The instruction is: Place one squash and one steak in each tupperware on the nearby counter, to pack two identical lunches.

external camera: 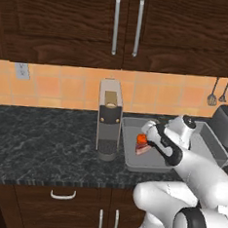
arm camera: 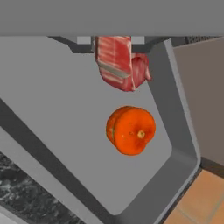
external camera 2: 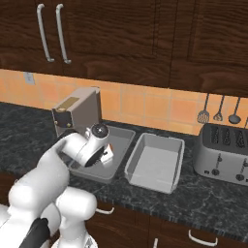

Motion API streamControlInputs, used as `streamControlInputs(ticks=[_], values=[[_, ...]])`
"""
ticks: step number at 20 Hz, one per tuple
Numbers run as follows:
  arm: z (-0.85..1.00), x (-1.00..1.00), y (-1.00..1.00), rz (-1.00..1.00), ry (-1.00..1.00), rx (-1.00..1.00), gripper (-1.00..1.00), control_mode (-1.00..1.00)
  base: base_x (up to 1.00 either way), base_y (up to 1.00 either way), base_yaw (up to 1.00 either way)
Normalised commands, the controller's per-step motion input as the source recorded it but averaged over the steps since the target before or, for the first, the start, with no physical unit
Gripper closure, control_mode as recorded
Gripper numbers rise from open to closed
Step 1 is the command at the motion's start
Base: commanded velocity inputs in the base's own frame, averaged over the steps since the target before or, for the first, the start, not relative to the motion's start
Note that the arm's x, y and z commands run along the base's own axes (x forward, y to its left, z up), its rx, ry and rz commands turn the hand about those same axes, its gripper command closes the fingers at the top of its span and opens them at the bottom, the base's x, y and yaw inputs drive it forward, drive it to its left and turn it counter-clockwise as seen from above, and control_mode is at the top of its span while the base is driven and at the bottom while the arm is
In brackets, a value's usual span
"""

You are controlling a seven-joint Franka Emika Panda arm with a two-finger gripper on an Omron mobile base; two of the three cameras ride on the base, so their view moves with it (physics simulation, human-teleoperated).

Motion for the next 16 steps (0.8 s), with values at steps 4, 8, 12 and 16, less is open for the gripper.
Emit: streamControlInputs(ticks=[4, 8, 12, 16], values=[[-0.54, 0.16, 0.00, 0.13, 0.00, -0.01, 1.00, -1.00, 0.00, 0.00, 0.00], [-0.14, 0.46, -0.02, 0.03, -0.08, 0.00, -1.00, -1.00, 0.00, 0.00, 0.00], [0.03, 0.25, -0.01, 0.00, -0.24, 0.00, -1.00, -1.00, 0.00, 0.00, 0.00], [0.31, -0.25, -0.01, 0.00, -0.23, 0.00, -1.00, -1.00, 0.00, 0.00, 0.00]])
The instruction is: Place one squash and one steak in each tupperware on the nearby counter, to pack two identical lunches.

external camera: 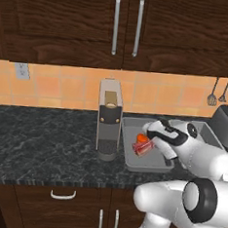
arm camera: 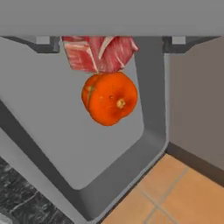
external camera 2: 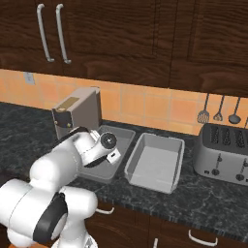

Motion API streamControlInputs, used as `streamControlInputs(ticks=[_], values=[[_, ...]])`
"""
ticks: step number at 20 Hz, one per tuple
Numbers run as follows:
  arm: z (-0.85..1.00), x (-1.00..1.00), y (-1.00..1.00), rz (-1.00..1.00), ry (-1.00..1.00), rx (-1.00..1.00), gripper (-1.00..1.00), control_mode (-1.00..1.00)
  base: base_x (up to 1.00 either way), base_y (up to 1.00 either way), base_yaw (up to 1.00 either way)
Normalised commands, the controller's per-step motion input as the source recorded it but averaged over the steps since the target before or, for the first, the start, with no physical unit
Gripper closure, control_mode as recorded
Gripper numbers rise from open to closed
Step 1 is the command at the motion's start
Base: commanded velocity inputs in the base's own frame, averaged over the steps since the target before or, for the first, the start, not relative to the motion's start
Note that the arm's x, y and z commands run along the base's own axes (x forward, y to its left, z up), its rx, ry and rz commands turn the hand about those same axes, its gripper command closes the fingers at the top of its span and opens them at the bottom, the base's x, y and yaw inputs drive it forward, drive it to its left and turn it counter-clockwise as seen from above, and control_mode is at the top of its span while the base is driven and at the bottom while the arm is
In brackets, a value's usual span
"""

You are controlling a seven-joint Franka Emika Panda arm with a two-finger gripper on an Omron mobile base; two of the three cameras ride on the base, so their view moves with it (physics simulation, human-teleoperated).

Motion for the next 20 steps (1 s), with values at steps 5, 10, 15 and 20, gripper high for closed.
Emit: streamControlInputs(ticks=[5, 10, 15, 20], values=[[1.00, -0.66, -0.06, 0.00, -0.09, -0.05, -1.00, -1.00, 0.00, 0.00, 0.00], [0.60, -0.95, -0.01, -0.01, 0.22, -0.13, -1.00, -1.00, 0.00, 0.00, 0.00], [-0.02, -1.00, 0.00, 0.04, 0.22, -0.16, -1.00, -1.00, 0.00, 0.00, 0.00], [0.42, -0.73, 0.11, 0.19, 0.02, -0.18, -1.00, -1.00, 0.00, 0.00, 0.00]])
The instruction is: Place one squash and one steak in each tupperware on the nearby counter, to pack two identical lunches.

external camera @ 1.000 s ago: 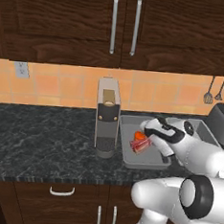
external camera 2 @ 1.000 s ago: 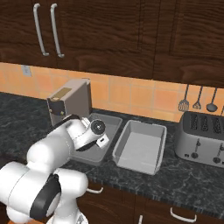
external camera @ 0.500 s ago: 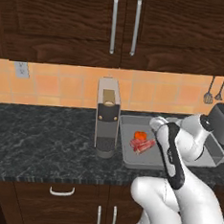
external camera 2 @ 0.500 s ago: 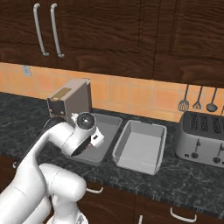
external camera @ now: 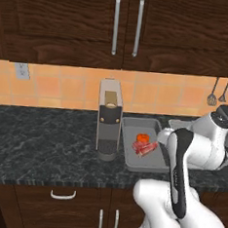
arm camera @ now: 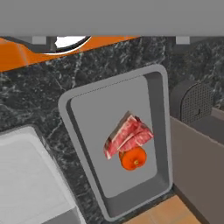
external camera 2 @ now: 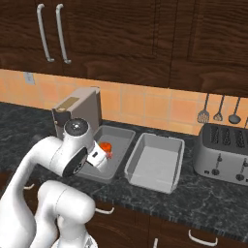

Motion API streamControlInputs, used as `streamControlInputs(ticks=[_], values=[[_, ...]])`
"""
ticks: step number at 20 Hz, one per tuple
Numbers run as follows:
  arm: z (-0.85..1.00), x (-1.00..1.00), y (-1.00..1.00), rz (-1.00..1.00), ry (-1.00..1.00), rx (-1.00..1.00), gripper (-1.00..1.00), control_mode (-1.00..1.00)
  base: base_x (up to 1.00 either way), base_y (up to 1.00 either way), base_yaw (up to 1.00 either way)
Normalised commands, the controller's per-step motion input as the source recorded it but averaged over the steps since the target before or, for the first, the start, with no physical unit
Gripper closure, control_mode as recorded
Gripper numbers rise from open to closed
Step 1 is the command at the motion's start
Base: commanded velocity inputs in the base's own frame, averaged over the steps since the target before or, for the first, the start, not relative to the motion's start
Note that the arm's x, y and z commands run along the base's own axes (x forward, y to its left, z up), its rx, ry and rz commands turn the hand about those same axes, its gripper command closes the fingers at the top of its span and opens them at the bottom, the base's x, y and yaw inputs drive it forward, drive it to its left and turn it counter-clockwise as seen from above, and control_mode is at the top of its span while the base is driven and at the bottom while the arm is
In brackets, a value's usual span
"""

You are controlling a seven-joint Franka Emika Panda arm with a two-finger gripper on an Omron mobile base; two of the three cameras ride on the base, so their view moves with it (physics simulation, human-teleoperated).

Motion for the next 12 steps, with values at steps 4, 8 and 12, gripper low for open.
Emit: streamControlInputs(ticks=[4, 8, 12], values=[[0.07, -0.72, 0.29, 0.20, 0.02, -0.23, -1.00, -1.00, 0.00, 0.00, 0.00], [-0.01, -0.70, 0.27, 0.07, 0.02, -0.24, -1.00, 1.00, -0.25, 0.02, 0.01], [0.00, 0.00, 0.00, 0.00, 0.00, 0.00, -1.00, 1.00, -0.89, -0.54, -0.03]])
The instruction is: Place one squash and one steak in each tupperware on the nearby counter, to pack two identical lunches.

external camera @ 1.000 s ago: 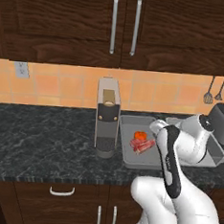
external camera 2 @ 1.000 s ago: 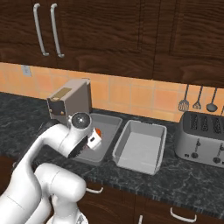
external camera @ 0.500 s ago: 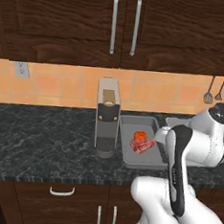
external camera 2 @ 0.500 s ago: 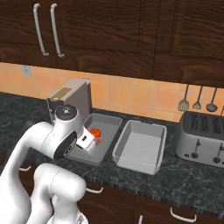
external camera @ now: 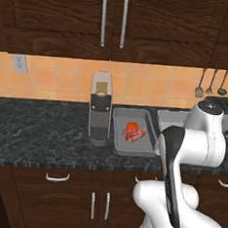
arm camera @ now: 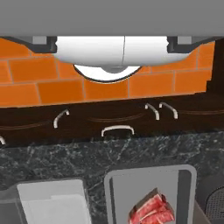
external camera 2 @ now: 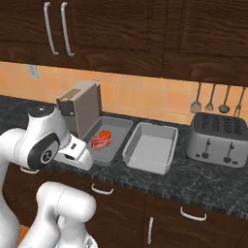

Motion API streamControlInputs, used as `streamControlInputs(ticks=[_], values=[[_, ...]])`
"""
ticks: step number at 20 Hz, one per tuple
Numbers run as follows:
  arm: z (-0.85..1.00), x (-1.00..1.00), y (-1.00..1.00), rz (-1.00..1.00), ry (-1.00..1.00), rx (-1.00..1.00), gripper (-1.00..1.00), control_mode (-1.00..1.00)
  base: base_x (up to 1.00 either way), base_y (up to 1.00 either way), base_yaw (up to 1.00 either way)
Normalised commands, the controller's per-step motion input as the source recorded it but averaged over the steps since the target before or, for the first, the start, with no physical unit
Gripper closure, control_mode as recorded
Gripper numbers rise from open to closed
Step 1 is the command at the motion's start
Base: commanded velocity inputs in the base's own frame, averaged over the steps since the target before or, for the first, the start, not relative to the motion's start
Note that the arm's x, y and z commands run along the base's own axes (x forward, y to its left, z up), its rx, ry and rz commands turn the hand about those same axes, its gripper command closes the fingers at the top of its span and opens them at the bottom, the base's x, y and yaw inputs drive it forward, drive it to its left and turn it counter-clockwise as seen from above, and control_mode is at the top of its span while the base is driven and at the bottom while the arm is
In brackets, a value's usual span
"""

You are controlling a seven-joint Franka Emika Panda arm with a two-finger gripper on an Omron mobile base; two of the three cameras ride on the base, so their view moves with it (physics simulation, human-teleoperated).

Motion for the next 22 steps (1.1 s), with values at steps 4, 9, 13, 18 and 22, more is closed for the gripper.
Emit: streamControlInputs(ticks=[4, 9, 13, 18, 22], values=[[0.00, 0.00, 0.00, 0.00, 0.00, 0.00, -1.00, 1.00, -0.69, -1.00, -0.17], [0.00, 0.00, 0.00, 0.00, 0.00, 0.00, -1.00, 1.00, -0.13, -1.00, -0.14], [0.00, 0.00, 0.00, 0.00, 0.00, 0.00, -1.00, 1.00, 0.00, -1.00, -0.10], [0.00, 0.00, 0.00, 0.00, 0.00, 0.00, -1.00, 1.00, -0.34, -1.00, -0.06], [0.00, 0.00, 0.00, 0.00, 0.00, 0.00, -1.00, 1.00, -0.76, -1.00, -0.03]])
